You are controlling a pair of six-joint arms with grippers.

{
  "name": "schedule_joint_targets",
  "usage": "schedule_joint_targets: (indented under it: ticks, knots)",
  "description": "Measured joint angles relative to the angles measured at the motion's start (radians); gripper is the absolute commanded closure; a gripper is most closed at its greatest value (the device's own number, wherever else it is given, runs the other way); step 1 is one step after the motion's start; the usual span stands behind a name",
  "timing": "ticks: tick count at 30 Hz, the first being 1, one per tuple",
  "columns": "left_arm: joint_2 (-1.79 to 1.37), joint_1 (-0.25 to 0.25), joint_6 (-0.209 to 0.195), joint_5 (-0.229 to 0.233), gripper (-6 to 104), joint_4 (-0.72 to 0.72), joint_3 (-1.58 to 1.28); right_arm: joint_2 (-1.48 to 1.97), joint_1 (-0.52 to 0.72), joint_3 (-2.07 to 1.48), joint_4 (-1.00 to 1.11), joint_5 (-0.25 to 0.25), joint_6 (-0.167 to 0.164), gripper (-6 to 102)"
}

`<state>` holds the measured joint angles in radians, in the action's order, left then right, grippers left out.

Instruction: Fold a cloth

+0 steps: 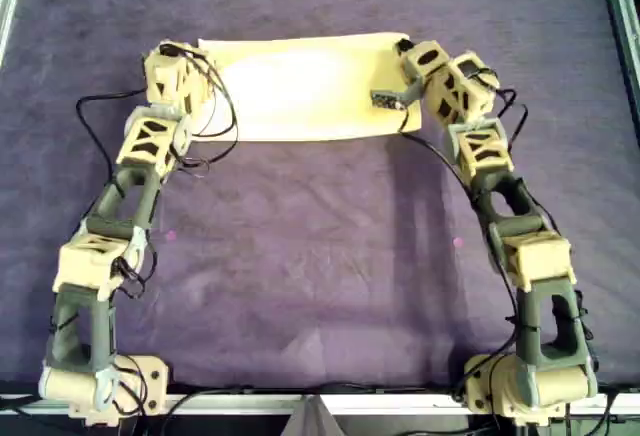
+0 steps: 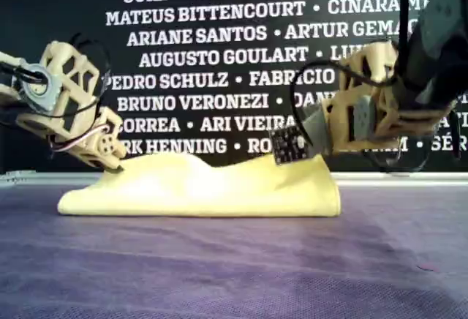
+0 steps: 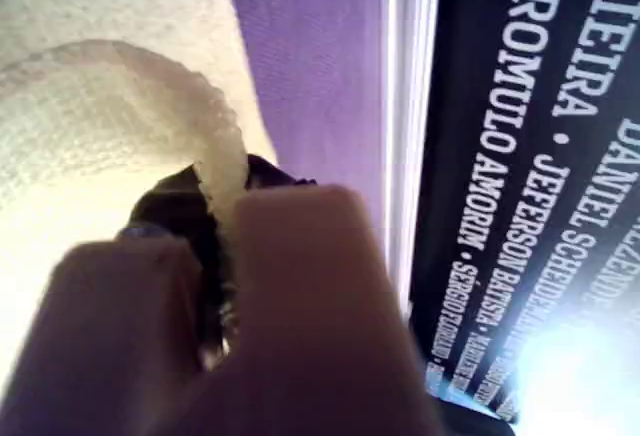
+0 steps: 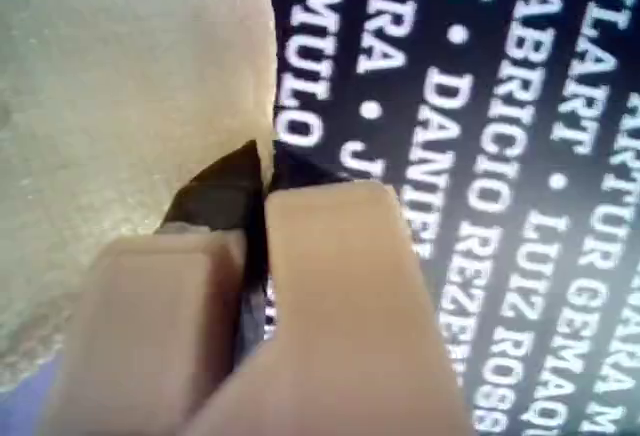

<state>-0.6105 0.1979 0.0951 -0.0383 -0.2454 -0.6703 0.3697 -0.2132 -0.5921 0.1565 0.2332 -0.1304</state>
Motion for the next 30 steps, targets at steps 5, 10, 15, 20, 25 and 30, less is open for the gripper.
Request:
schedule_joint_targets:
  ticks: [5,10,15,20,25,30]
  knots:
    - [0.018,0.0,0.0,-0.003,62,0.0,0.002,-0.012,0.005,0.002,0.0,0.002,0.0,76]
    - [0.031,0.0,0.0,-0.005,32,0.0,0.003,-0.012,0.008,0.002,0.0,0.005,0.0,64]
    - [0.051,0.0,0.0,-0.005,16,0.0,0.003,-0.012,0.032,0.002,0.0,0.002,0.003,58]
    - [0.051,0.0,0.0,-0.005,10,0.0,0.003,-0.012,0.04,0.002,0.0,0.002,0.003,53]
    - [0.051,-0.012,0.0,-0.006,11,-0.003,0.003,-0.012,0.032,0.002,0.0,0.002,0.003,54]
    - [-0.018,-0.086,0.0,-0.002,11,-0.058,-0.015,0.052,0.052,-0.003,-0.011,0.008,0.003,54]
